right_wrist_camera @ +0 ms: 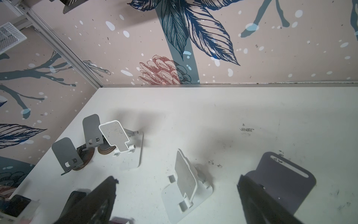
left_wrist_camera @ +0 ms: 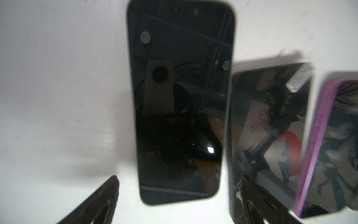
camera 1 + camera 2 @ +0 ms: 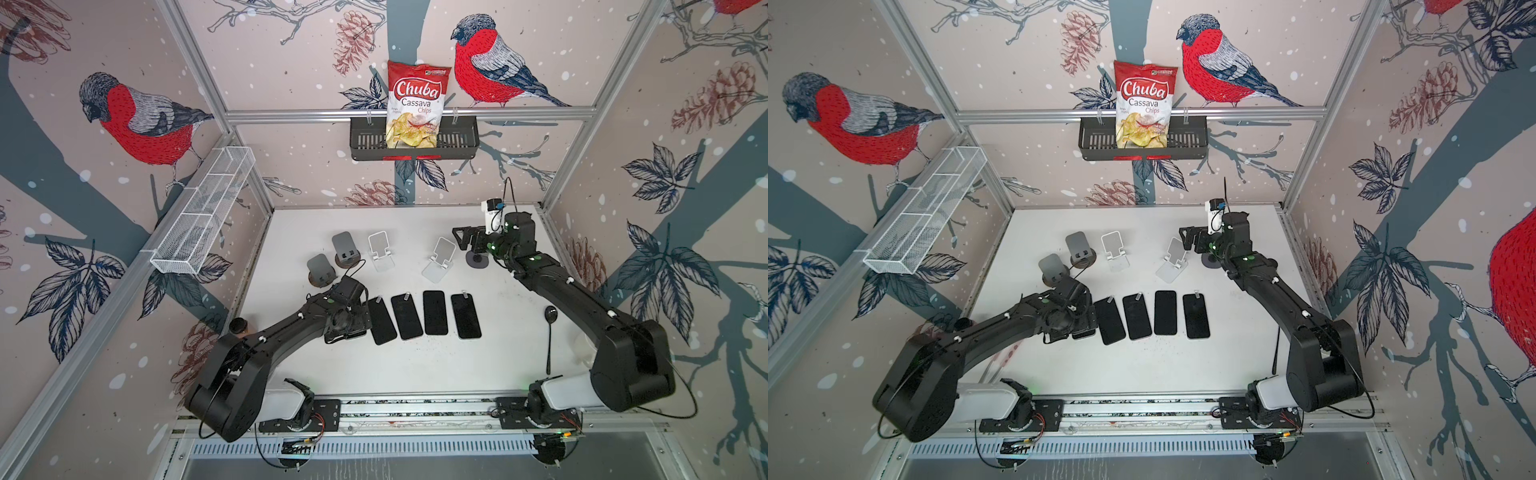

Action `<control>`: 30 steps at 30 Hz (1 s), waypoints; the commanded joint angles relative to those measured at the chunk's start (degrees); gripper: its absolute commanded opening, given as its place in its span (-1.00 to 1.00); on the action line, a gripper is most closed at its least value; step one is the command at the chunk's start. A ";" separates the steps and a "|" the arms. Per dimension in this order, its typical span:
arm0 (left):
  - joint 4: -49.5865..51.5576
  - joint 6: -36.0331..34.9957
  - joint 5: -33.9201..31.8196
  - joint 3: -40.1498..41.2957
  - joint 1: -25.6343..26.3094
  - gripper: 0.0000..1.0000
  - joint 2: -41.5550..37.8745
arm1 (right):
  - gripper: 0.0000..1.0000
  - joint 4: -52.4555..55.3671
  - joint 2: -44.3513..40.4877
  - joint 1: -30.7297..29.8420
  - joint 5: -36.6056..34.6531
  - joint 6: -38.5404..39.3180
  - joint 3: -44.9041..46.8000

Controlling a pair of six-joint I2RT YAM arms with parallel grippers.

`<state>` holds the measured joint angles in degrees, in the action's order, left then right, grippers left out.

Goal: Remove the phone from the phone stand
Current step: Place the phone at the middle-left of the table, then reset both arms

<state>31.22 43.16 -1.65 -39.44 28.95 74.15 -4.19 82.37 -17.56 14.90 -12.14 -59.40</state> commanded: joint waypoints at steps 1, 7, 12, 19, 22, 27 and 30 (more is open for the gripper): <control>3.52 0.02 -2.18 -1.70 -0.12 0.93 -2.79 | 0.99 0.55 0.51 0.14 -2.00 -1.55 -0.97; 2.50 -0.94 -7.57 -3.52 -0.12 0.93 -9.00 | 0.99 0.92 -0.43 1.07 -5.04 -3.68 -0.16; -3.78 -5.49 -10.47 -2.99 -0.12 0.93 -13.32 | 0.99 2.32 -1.01 2.18 -6.77 -4.16 0.56; -11.56 -11.82 -21.38 -5.13 -0.12 0.94 -16.10 | 0.98 1.75 -5.78 4.70 -12.98 -4.27 5.11; -13.53 -13.71 -25.83 -6.48 -1.09 0.93 -14.30 | 0.98 1.38 -7.58 5.59 -17.19 -4.05 7.26; -20.10 -16.21 -26.60 -6.17 -6.01 0.93 -11.66 | 0.99 -0.01 -10.15 7.83 -22.45 -4.45 11.62; -23.01 -17.55 -29.31 -6.35 -8.37 0.93 -10.70 | 0.99 -3.74 -12.68 8.92 -25.09 -3.87 15.69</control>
<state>14.22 28.23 -27.35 -45.56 21.89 63.00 -3.49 71.61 -9.04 -5.65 -16.40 -45.82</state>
